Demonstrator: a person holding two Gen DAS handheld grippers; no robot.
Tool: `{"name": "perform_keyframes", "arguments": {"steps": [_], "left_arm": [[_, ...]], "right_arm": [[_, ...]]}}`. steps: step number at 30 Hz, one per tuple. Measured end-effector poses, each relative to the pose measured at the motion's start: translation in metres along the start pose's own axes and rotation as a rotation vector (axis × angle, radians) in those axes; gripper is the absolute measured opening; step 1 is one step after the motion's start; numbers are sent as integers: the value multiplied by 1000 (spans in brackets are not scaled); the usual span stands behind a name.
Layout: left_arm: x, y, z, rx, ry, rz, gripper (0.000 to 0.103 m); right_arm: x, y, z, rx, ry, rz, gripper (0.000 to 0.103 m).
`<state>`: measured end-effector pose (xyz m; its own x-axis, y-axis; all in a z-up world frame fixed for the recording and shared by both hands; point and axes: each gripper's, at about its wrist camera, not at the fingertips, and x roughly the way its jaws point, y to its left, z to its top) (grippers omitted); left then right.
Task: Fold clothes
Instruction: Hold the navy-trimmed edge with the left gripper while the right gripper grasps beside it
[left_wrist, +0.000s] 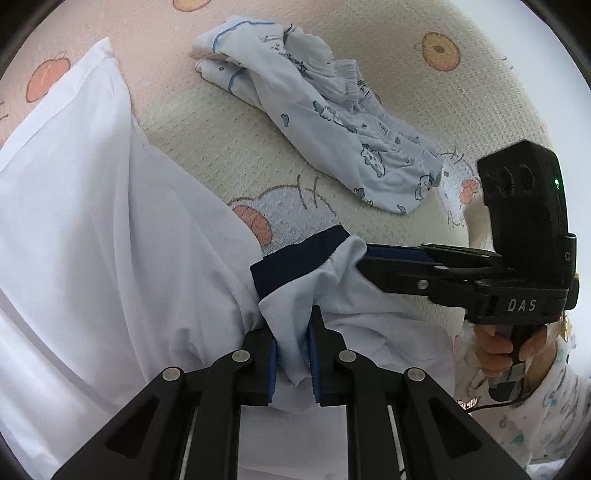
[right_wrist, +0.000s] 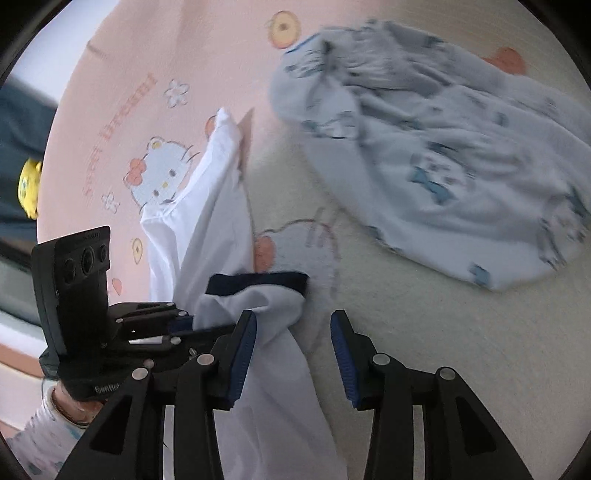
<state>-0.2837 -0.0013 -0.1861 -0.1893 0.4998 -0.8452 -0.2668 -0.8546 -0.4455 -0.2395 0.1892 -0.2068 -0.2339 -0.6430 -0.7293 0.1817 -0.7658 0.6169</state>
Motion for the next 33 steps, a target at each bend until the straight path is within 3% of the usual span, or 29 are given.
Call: {"name": "perform_keyframes", "arguments": {"steps": [7,14,17,19,23,28,33], "left_arm": [[-4,10,-4,-61,-50,-62,12],[-2,4,-6,-43,-72,-40,12],[2,0,-5,-35,-77,-29,12],[1,1,-4,-52,-79,-33,12],[-2,-7,-2,-37,-90,-12,12],[-6,-22,7,-10,-96,-8,12],[-8,-51,29,73,-103,3,12]], "right_arm": [[20,21,14,-89,-53,-42,41],[24,33,7,-165,-23,-71,38],[24,40,2,-220,-38,-174,12],[24,43,1,-218,-47,-196,7],[20,49,-1,-227,-75,-227,6],[-7,78,-9,-386,-192,-392,6],[-33,79,-11,-415,-252,-526,6]]}}
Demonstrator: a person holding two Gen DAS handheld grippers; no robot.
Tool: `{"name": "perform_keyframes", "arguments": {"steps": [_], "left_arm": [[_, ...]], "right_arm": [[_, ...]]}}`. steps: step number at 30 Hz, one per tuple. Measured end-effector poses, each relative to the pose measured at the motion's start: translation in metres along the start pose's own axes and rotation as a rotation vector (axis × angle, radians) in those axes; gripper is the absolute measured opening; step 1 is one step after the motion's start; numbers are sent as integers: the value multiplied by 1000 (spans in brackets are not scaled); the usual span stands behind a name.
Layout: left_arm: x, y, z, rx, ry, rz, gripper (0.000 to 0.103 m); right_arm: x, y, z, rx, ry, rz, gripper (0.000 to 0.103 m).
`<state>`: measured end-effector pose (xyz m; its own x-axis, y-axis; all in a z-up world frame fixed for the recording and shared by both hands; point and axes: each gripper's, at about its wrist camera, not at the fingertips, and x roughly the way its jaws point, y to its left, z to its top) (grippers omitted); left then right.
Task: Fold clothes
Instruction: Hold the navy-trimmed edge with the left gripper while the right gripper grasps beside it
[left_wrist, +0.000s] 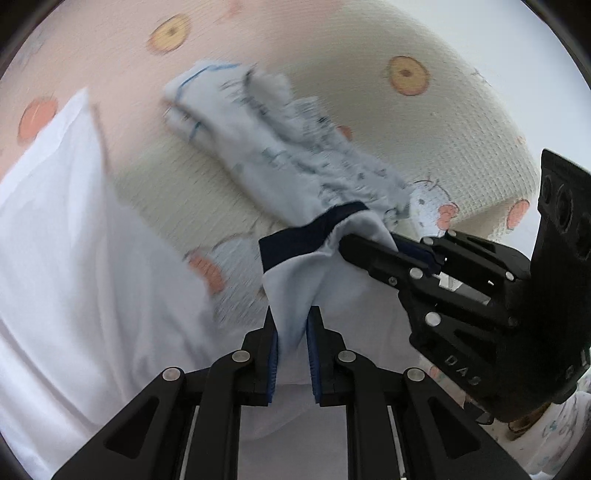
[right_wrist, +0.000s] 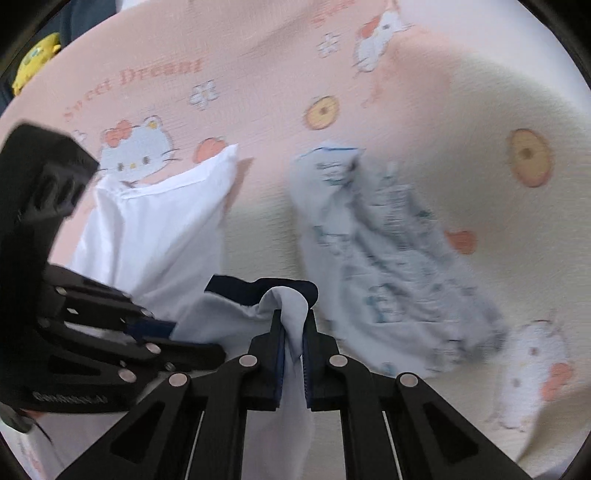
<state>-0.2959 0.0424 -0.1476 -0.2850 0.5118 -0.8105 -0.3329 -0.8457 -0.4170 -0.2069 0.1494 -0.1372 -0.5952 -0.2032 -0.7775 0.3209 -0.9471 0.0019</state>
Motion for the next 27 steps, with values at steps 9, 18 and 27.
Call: {"name": "perform_keyframes", "arguments": {"steps": [9,18,27], "left_arm": [[37,-49,41,151,51,72,12],[77,-67,48,271,105,214,12],[81,-57,47,223,95,235,13]], "right_arm": [[2,-40,-9,89,57,-100,6],[13,-79,-22,169,135,-179,6],[35,-90,-28,181,156,-176,6]]}}
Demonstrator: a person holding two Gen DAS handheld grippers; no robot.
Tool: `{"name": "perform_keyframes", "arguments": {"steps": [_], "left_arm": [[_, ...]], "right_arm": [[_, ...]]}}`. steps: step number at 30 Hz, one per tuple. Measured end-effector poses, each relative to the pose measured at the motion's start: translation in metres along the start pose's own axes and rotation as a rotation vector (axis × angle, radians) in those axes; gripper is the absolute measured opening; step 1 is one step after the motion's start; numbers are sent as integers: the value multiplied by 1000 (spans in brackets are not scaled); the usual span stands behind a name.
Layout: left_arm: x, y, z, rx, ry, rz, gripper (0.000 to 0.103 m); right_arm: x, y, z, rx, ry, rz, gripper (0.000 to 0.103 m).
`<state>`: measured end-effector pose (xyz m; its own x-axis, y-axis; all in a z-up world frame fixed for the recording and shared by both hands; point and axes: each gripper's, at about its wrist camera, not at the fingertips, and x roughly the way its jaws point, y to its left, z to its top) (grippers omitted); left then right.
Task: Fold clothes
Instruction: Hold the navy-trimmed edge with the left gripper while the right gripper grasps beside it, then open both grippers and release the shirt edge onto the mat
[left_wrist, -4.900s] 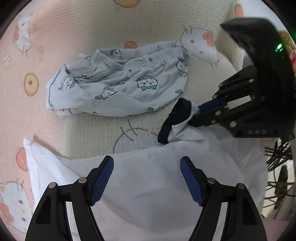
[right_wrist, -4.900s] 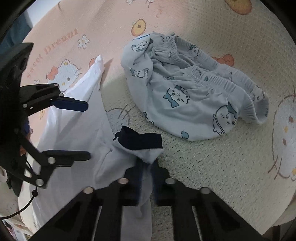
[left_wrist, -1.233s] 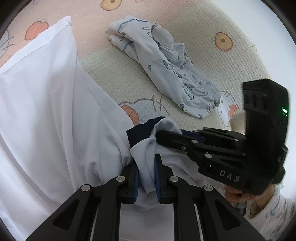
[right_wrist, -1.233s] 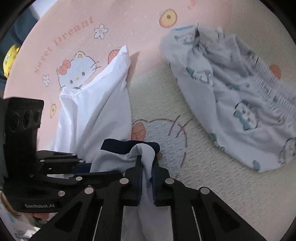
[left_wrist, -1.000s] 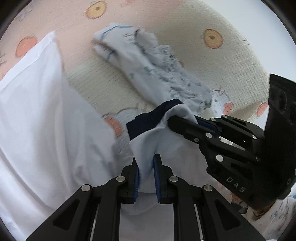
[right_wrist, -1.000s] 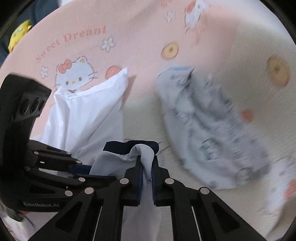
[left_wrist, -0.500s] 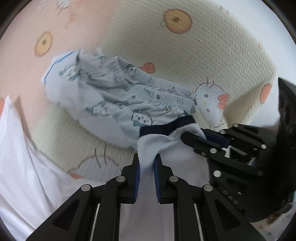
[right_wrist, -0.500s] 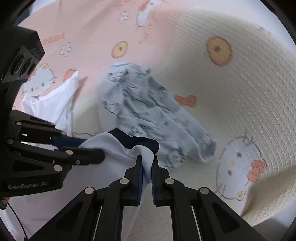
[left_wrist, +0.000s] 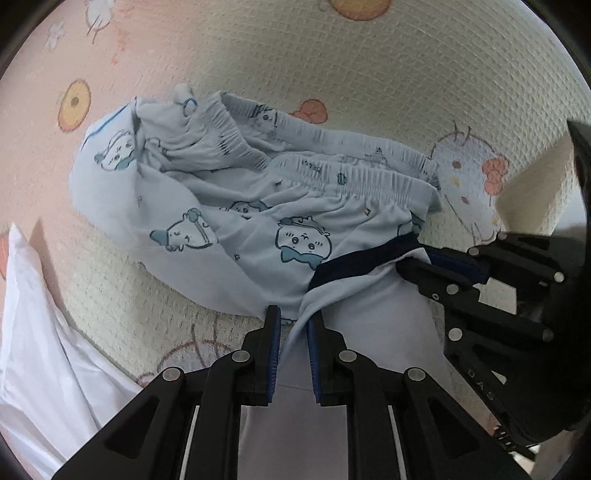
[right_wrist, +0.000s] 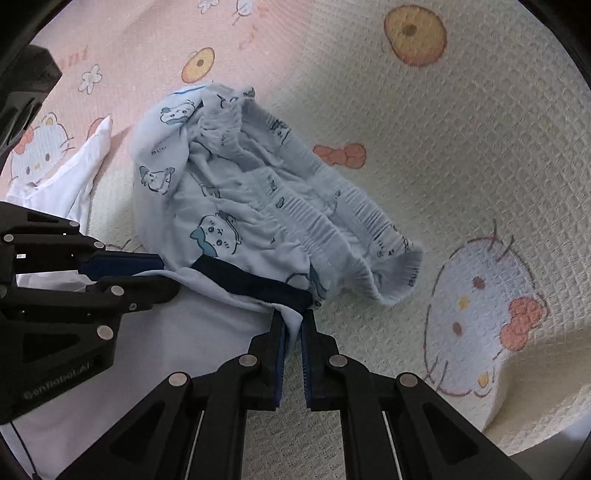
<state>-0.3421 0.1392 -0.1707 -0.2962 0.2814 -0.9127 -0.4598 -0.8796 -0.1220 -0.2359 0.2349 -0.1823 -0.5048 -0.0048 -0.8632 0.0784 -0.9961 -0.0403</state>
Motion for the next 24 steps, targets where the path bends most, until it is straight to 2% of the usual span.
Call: {"name": "perform_keyframes", "arguments": {"steps": [2,4,6,7,8,9,12,15,20,24], "left_arm": [[-8,6,-2,-53,-3,-53,14],[-16,12,-5,-108,-1,-100,16],[-26,18,-12,-171,2,-109,33],[-31,21,-16,-203,3,-111,51],[-38,24,-22,-232,-16,-115,63],[-44,26,-29,-258,-28,-111,66],[-61,34,-49,-335,-48,-91,66],[-76,36,-66,-367,-57,-23,66],[-110,29,-98,-364,-78,81,66],[-147,23,-121,-376,-113,123,66]], "right_arm": [[-3,-8,2,38,-1,51,6],[-10,-17,3,84,-5,89,15],[-18,-23,3,125,-9,109,44],[-24,-27,1,134,-22,129,46],[-29,-30,-1,143,-33,148,46],[-34,-31,-2,153,-38,155,47],[-46,-33,-8,188,-25,211,56],[-53,-25,-16,190,0,255,59],[-64,1,-34,132,54,300,60],[-72,14,-43,86,30,304,60]]}}
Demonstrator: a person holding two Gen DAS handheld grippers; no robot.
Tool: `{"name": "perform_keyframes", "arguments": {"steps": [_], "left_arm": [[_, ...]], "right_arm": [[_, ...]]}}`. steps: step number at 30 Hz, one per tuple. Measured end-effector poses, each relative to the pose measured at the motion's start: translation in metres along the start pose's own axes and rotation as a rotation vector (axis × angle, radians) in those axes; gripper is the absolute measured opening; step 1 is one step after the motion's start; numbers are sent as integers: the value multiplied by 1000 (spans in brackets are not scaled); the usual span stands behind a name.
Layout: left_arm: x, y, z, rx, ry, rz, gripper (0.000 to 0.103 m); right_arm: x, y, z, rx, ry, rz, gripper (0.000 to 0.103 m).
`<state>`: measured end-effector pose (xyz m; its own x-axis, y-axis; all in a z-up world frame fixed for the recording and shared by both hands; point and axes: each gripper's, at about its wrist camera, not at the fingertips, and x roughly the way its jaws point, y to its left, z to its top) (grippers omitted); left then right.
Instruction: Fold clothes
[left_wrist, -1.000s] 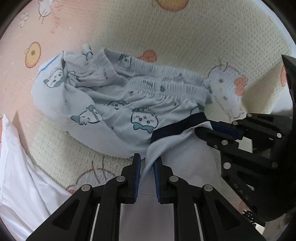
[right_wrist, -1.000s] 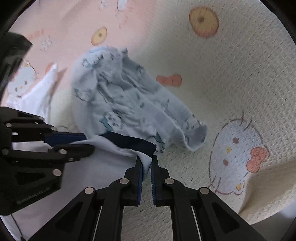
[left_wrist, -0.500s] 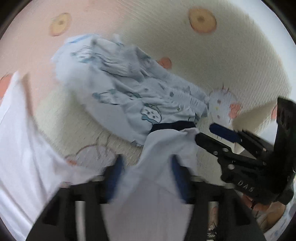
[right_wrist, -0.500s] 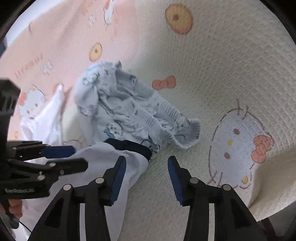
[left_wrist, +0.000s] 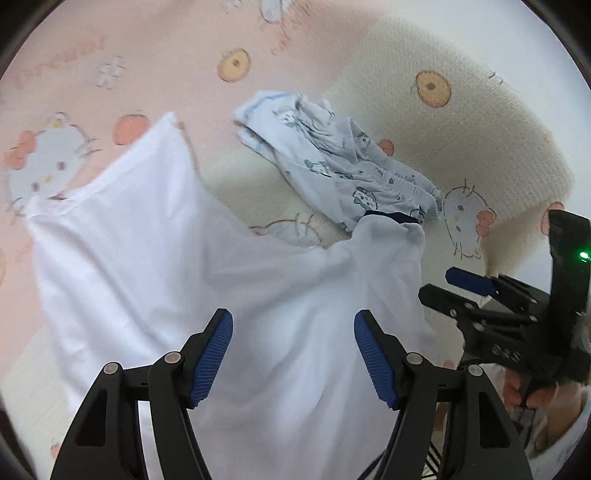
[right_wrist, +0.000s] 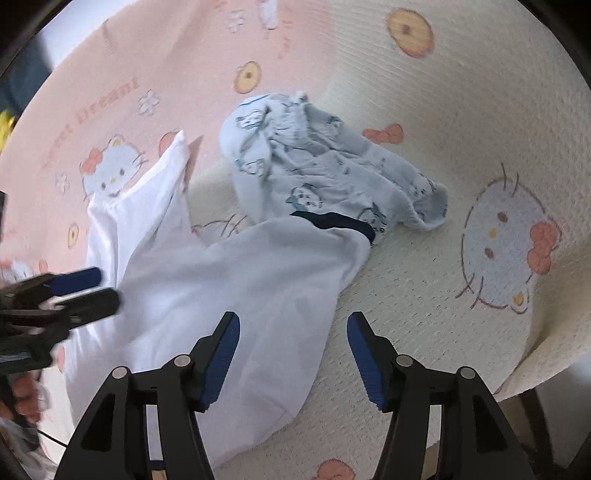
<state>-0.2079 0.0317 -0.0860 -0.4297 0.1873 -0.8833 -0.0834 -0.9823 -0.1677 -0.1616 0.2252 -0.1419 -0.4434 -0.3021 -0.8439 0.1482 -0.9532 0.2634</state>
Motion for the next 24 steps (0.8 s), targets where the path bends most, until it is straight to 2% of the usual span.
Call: {"name": "perform_keyframes", "arguments": {"steps": [5,8,10,15,21,24], "left_arm": [[-34,13,-16,-59,-47,47,66],[-57,28,-29,-169,-80,-24,66],[-66,33,-37,-223,-73,-72,66],[-90,29,-61,-156,-115,52,66],[-95,46,-95,-166,-134,73,66],[-93,56,-115,-176,-125,90,66]], "right_arm": [[-9,12,-14,-20,-24,41,60],[-16,21,-20,-27,-40,76,60],[-18,28,-24,-49,-41,75,60],[-22,44,-34,-104,-45,71,60],[-27,58,-44,-128,-53,93,60],[-32,61,-52,-66,-52,154,60]]}}
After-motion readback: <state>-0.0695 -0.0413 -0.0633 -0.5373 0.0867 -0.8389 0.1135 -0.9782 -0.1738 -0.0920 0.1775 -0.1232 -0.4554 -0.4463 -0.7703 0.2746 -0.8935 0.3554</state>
